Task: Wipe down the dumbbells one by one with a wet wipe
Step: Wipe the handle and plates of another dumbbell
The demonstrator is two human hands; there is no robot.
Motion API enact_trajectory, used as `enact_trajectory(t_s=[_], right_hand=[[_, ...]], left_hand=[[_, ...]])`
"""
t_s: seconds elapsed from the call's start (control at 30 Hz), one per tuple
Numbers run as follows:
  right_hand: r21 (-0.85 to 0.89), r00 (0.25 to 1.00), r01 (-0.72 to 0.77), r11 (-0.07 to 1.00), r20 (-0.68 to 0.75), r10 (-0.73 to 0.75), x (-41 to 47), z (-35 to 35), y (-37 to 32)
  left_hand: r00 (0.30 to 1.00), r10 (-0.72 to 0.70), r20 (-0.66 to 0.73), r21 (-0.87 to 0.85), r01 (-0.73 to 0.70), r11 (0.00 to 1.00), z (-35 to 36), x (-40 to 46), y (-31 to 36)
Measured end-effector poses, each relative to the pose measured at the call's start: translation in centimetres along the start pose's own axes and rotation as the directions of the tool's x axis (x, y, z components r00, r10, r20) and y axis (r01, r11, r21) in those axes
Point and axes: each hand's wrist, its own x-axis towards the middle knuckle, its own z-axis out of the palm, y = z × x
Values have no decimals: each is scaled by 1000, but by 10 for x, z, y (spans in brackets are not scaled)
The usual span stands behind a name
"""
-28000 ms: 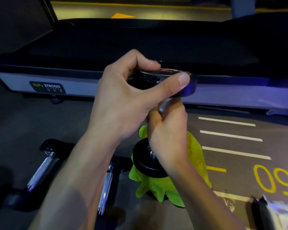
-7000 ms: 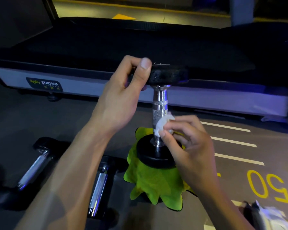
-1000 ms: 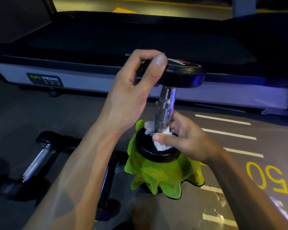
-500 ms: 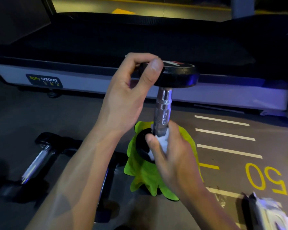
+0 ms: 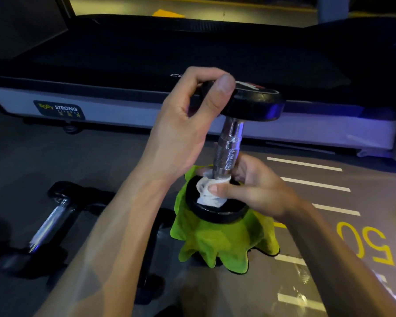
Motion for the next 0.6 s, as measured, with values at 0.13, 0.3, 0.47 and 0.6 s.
enact_trajectory(t_s=[0.13,0.3,0.47,0.6], right_hand=[[-202,935,-26,979,-352,-48,6,29,12],[-254,834,17,967,-529,-154,-9,57,11],[-385,752,-138,912,-640,-157,-28,40,22],[-320,772,-45,946,-612,-170,-38,43,26]], left_hand=[[1000,-1,-7,32,1,999,0,-1,1],[999,-13,30,72,11,997,0,-6,1],[1000,-16,-4,71,16,997,0,-6,1],[1000,-16,-13,62,17,998,-1,-7,1]])
